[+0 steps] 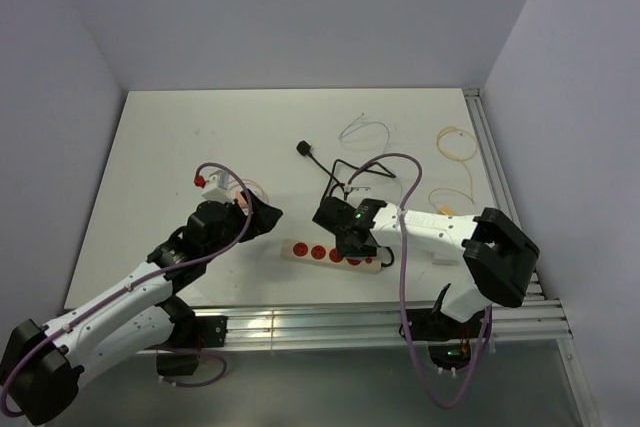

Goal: Insert the plug

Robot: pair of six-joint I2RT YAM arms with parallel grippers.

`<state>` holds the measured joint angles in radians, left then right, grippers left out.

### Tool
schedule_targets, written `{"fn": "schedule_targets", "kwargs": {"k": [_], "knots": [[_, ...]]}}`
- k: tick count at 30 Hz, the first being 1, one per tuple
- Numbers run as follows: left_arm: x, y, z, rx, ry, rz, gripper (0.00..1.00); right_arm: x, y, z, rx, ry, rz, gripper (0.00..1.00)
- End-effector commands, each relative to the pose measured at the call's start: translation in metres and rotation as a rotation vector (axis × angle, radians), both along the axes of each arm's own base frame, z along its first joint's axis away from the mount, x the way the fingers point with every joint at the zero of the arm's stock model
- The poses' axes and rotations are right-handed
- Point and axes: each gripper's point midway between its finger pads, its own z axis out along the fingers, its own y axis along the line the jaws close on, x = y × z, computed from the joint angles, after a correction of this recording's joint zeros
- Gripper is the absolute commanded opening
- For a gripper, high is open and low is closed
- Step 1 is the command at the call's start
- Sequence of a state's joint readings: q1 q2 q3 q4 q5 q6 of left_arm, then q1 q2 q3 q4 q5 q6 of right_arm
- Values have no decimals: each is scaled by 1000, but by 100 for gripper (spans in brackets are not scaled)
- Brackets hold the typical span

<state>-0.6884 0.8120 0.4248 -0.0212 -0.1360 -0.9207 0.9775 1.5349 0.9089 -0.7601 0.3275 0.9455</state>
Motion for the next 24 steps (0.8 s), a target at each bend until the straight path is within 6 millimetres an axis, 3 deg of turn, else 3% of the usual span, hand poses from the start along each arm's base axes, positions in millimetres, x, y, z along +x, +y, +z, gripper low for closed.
{"fn": "schedule_targets", "kwargs": {"k": [1, 2, 5, 7, 10, 14, 19, 24], "knots": [[3, 0, 18, -12, -32, -2, 88, -6, 24, -21, 21, 38, 56, 15], [2, 1, 19, -15, -34, 3, 88, -3, 25, -16, 22, 25, 57, 33], [1, 1, 23, -20, -42, 4, 88, 7, 32, 5, 47, -25, 73, 65], [2, 3, 24, -13, -39, 8, 88, 14, 35, 19, 65, -64, 74, 76], [2, 2, 26, -9, -38, 8, 88, 19, 34, 34, 76, -97, 66, 82], [1, 1, 25, -26, -33, 5, 88, 18, 38, 49, 136, -119, 64, 83], [-1, -1, 26, -49, -32, -5, 88, 10, 54, 83, 290, -146, 118, 82], [-2, -3, 30, -52, -38, -13, 89, 1, 35, 100, 264, -145, 105, 95]]}}
